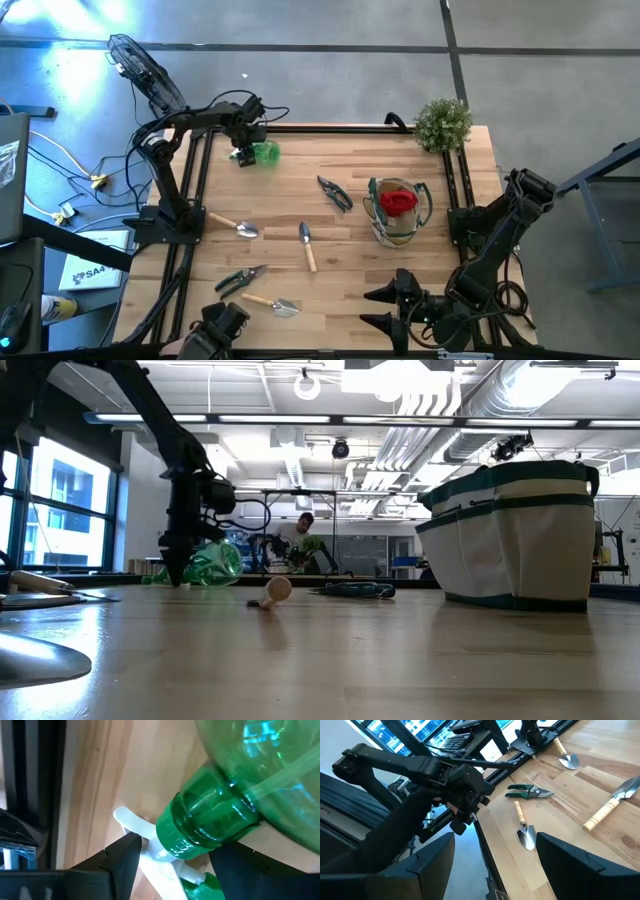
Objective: Pick & Place Garden tools in Gardening bag
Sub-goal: Put the green spray bottle into the gardening bag
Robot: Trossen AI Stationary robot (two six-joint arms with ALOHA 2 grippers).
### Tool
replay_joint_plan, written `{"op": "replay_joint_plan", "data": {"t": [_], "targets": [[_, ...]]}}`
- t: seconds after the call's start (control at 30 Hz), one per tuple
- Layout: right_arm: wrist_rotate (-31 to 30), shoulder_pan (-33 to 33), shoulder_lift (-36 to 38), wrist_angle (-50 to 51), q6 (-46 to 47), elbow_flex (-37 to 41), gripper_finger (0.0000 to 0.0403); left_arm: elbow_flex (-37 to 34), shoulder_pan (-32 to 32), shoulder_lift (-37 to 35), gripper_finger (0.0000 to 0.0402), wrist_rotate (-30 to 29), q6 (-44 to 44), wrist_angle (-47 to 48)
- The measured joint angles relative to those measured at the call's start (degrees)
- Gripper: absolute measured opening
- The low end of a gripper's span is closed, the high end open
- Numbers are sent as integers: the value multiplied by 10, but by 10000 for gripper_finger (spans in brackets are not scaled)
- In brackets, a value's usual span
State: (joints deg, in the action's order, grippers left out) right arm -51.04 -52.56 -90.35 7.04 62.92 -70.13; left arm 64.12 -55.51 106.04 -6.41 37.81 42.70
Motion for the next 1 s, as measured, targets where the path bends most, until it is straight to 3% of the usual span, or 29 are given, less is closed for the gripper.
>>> {"op": "replay_joint_plan", "data": {"t": [0.1,0.3,0.53,0.77,1.0], "targets": [[0,2,0,0,0,0,270,0,0,3,203,-6,-3,-5],[0,2,0,0,-1,0,270,-1,1,4,115,-32,-23,-24],[7,2,0,0,-17,0,270,-2,10,5,115,-32,-48,-28],[40,2,0,-6,-52,0,270,-7,68,-42,115,-44,-77,22],[122,-8,0,-149,-241,0,270,-5,168,-168,115,-101,-97,97]]}}
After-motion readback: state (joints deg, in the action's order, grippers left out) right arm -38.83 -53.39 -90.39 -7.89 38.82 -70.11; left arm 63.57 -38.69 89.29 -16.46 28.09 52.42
